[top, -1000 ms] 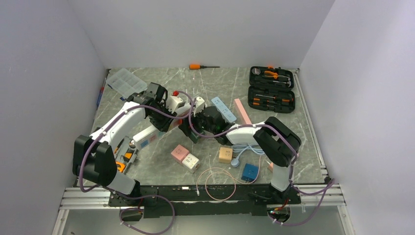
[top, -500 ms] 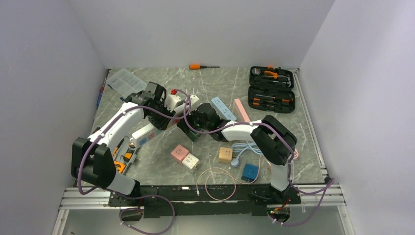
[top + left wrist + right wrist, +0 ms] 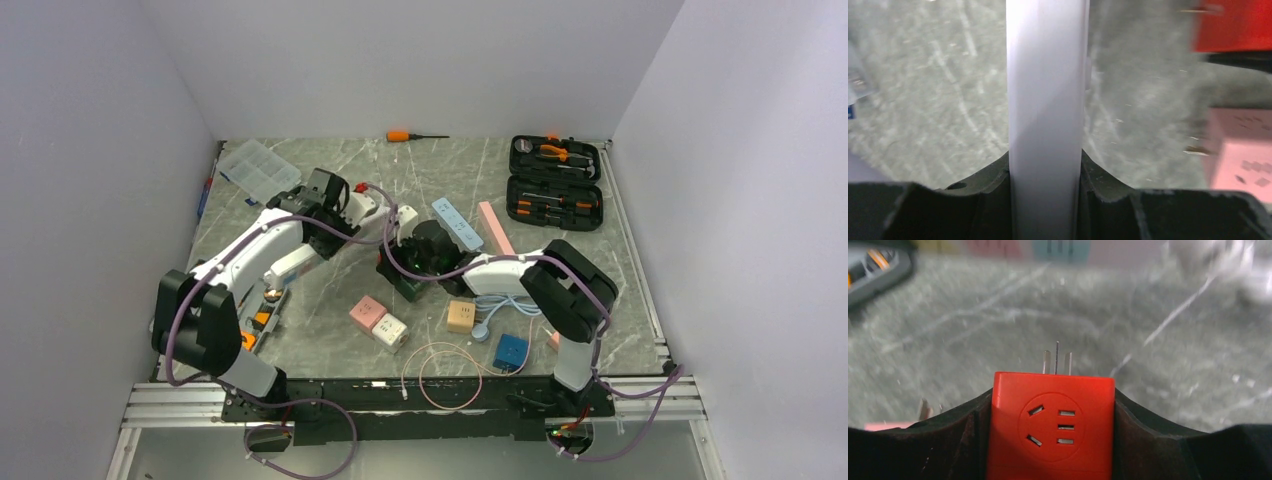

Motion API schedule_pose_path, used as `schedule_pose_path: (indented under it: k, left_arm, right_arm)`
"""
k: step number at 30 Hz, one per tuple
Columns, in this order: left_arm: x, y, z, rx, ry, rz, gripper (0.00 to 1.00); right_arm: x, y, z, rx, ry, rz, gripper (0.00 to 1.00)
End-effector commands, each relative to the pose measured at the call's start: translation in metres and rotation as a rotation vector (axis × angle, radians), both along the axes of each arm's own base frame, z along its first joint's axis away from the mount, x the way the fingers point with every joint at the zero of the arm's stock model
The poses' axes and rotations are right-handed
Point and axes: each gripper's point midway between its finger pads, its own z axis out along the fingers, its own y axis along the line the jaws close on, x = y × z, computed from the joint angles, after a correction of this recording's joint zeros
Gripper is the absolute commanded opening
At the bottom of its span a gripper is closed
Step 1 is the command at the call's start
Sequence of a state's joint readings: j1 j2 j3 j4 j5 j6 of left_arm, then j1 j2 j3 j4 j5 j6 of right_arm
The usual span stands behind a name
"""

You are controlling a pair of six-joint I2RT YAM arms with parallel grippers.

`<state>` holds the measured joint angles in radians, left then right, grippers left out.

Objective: Pull the plug off the socket
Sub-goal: Remove the plug from the socket.

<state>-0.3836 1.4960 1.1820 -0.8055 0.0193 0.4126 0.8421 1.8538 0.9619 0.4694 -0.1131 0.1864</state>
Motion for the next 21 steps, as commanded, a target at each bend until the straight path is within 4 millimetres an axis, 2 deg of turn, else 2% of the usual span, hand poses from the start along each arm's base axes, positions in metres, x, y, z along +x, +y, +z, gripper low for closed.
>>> schedule_pose_path:
  k: [1, 9, 15, 21]
  left_arm:
    - [0.057, 0.025, 0.024, 0.124, -0.210, 0.099, 0.00]
    - [0.074, 0.020, 0.013, 0.172, -0.205, 0.070, 0.00]
    - [0.084, -0.003, 0.003, 0.104, -0.147, 0.019, 0.00]
    - [0.097, -0.028, -0.012, 0.066, -0.091, -0.050, 0.00]
  right_arm:
    - [-0.015, -0.014, 0.008, -0.009, 0.010, 0.002, 0.11]
    - [-0.028, -0.037, 0.001, -0.042, 0.039, -0.037, 0.10]
    - [-0.032, -0.062, -0.014, -0.100, 0.045, -0.105, 0.12]
    - [-0.029, -0.075, -0.020, -0.107, 0.057, -0.176, 0.15]
